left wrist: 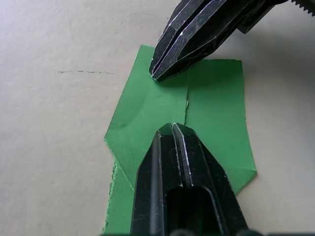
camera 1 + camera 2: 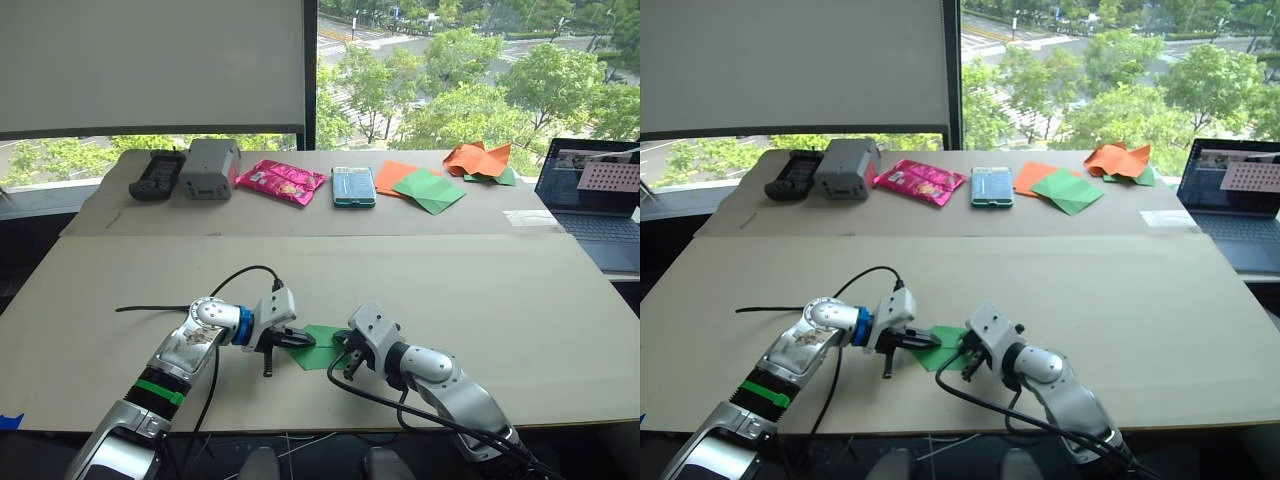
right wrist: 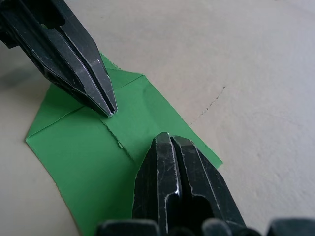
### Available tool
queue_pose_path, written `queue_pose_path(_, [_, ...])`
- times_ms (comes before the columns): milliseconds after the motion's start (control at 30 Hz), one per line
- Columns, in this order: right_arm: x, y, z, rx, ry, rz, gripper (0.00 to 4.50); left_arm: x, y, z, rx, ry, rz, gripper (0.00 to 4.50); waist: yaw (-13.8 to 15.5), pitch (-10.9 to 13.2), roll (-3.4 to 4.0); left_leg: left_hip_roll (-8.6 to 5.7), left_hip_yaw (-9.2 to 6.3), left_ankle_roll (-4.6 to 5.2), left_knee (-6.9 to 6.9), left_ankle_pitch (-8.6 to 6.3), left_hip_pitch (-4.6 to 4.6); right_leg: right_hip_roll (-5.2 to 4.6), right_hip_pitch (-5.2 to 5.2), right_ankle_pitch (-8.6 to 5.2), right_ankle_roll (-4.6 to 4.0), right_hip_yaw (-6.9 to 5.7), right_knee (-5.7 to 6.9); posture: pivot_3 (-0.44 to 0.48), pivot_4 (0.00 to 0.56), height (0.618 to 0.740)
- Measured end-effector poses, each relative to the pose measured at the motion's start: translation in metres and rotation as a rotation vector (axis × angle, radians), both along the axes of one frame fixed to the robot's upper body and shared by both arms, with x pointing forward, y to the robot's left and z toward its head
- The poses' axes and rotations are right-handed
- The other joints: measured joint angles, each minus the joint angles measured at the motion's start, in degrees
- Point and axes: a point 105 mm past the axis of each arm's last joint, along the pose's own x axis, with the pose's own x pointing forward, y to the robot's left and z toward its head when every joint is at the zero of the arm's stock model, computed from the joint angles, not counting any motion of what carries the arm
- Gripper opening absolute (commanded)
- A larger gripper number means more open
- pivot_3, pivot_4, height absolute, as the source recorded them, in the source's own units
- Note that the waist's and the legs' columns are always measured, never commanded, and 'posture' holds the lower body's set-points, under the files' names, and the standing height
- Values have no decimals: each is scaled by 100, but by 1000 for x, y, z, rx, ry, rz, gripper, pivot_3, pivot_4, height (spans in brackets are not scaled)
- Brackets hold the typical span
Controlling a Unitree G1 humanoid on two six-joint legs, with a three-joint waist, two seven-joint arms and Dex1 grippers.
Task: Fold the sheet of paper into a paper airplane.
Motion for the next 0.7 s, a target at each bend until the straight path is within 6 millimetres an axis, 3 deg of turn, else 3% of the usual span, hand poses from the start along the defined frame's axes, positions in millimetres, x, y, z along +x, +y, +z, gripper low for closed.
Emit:
queue_pose_path(367, [-1, 1, 1, 2, -1, 4, 38, 1, 4, -3, 21, -12, 4, 0, -13, -17, 1, 0, -1, -1, 0, 0, 5, -1, 0, 0, 0, 0, 0, 0, 150, 718])
queue_pose_path(700, [-2, 2, 0, 2, 6, 5, 38, 1, 23, -3, 51, -30, 28, 0, -72, -40, 6, 2, -2, -1, -4, -2, 15, -2, 0, -1, -1, -1, 0, 0, 150, 718])
